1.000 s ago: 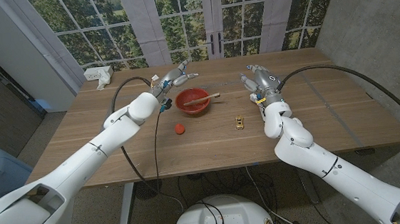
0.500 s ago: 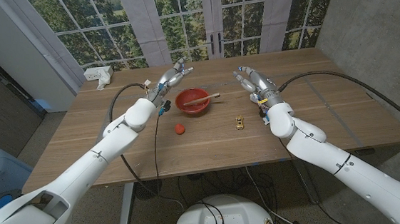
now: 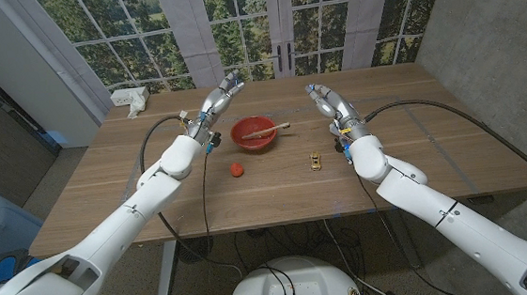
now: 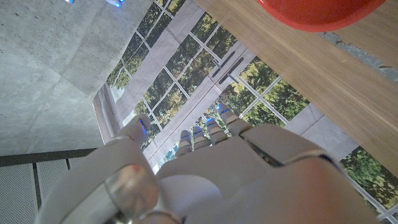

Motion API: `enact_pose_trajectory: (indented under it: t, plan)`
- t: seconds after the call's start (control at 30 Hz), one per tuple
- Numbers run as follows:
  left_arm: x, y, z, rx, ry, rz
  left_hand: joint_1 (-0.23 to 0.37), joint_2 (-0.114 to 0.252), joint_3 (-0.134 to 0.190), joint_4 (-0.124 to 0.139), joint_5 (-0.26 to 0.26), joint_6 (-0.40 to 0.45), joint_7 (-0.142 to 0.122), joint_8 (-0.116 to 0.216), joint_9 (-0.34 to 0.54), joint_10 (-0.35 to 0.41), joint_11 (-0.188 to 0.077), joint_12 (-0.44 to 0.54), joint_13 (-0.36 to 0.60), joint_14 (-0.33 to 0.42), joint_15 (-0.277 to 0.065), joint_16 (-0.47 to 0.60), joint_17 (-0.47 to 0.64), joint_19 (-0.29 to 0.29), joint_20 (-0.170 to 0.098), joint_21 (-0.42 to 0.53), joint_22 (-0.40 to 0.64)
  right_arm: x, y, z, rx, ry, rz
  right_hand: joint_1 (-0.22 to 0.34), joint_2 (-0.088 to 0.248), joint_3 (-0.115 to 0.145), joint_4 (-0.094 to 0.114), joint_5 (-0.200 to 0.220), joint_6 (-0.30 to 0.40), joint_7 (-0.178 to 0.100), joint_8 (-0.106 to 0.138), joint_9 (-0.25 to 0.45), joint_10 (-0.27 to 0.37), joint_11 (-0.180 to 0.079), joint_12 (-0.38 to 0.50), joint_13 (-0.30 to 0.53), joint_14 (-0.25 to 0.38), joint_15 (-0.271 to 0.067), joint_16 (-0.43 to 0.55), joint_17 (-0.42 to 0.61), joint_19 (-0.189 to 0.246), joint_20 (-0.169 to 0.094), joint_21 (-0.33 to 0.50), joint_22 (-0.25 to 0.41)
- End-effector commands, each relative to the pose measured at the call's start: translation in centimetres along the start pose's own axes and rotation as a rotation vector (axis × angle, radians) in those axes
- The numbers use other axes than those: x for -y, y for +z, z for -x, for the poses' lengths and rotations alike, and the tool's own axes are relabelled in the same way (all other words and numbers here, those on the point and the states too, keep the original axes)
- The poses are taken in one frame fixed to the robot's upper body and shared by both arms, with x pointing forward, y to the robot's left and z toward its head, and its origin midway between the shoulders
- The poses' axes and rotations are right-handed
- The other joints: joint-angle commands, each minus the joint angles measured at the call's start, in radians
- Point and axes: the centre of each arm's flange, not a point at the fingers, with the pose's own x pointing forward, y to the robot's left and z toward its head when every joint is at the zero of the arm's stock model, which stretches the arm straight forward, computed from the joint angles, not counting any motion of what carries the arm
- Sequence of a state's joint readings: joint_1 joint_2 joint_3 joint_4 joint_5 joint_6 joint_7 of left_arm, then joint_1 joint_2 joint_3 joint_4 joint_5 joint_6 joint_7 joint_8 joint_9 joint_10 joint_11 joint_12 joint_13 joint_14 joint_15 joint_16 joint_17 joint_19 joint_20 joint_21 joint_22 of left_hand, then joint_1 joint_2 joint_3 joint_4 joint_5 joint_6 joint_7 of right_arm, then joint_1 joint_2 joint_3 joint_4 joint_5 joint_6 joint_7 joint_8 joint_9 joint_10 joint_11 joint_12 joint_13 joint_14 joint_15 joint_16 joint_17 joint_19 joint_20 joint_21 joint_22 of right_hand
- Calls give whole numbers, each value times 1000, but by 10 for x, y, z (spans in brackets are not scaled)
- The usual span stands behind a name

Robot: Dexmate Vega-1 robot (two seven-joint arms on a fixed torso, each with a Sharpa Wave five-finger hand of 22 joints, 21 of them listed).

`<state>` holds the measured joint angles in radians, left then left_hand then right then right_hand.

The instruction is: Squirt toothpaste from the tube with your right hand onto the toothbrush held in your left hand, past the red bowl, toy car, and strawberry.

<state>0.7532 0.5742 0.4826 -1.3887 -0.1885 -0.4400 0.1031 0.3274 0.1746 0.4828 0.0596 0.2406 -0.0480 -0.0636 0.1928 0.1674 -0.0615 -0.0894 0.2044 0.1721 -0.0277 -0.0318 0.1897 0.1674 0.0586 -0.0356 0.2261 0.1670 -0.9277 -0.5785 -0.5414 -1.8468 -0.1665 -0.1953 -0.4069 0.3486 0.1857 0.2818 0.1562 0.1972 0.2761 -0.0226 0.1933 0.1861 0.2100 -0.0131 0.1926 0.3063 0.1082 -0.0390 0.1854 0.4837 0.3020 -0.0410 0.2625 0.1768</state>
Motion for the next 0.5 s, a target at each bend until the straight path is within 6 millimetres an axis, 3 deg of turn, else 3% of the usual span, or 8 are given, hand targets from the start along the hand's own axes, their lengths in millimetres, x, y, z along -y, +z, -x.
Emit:
enact_pose_trajectory:
  t: [0.03,0.27,0.5]
  plan:
    - [-22,-21,12,26,64,99,-17,-1,13,1,6,32,-2,9,0,30,1,9,-1,28,-95,8,4,26,-45,5,4,-5,-2,-10,-12,-55,-224,-13,-4,13,2,8,25,13,13,0,16,5,8,-7,21,-27,12,-9,20,-9,-1,-1]
    - [-31,-38,21,-13,109,167,-26,-7,13,2,5,50,1,8,0,41,0,7,-1,37,-95,6,4,36,-47,3,4,-2,-10,-20,-46,-92,-335,-20,-10,18,-1,9,39,21,15,0,31,10,11,-16,31,-16,13,-21,25,0,-4,-1]
    - [-34,-58,32,-64,216,280,-37,15,29,14,5,80,12,7,0,59,10,4,-1,52,-86,5,6,43,-40,-2,5,5,-22,-31,-33,-155,-437,-28,-21,19,-7,7,51,29,16,0,43,21,13,-25,36,-10,12,-35,-3,10,-21,-1]
